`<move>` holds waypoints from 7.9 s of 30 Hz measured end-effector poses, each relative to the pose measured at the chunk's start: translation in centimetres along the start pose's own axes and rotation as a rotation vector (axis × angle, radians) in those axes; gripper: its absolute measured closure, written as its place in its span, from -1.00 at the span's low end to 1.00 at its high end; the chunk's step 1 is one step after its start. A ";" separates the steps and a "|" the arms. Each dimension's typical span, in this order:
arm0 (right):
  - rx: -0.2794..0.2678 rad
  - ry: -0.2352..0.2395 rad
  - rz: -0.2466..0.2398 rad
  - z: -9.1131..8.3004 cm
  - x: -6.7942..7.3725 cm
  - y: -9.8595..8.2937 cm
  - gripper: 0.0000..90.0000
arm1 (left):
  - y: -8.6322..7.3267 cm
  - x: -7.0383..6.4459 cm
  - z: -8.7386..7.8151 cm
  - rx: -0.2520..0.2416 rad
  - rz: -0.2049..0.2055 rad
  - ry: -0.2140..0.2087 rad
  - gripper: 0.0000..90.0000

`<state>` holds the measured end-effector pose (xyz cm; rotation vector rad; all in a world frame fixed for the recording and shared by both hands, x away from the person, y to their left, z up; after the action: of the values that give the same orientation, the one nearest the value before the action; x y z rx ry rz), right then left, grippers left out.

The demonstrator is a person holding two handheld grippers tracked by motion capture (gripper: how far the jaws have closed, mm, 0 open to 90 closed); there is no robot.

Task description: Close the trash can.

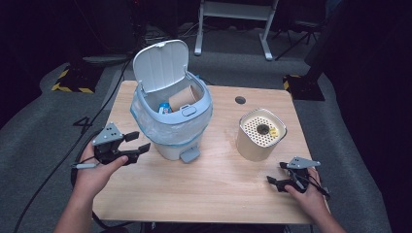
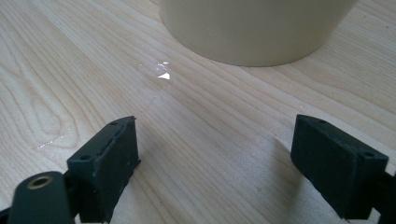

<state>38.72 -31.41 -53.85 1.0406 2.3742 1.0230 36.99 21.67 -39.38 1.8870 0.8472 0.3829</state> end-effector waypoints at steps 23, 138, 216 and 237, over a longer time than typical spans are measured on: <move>0.000 0.000 0.000 0.0 0.0 0.0 -0.67 | 10.5 4.2 -3.9 -0.163 -0.005 0.062 0.05; 0.000 0.004 -0.003 0.0 0.0 0.0 -0.68 | 15.5 -2.4 7.1 -0.015 0.088 -0.032 0.08; 0.002 0.015 -0.014 0.3 -0.1 0.2 -0.69 | -9.4 -4.1 8.4 0.264 -0.042 -0.068 -0.29; 0.002 0.017 -0.016 0.3 -0.1 0.2 -0.69 | -11.6 -4.9 10.5 0.369 0.089 -0.031 -0.68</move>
<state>39.05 -31.26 -53.86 1.0156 2.3938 1.0278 35.23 14.37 -53.96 2.2712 0.8586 0.2632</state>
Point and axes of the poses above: each handheld gripper's, and its own axes: z roughly forward along the jaws, y roughly out of its top, x roughly to its left, the point moved 5 cm from there along z, roughly forward along the jaws, and after that the axes turned 2 degrees about -y, right-handed, at the moved point
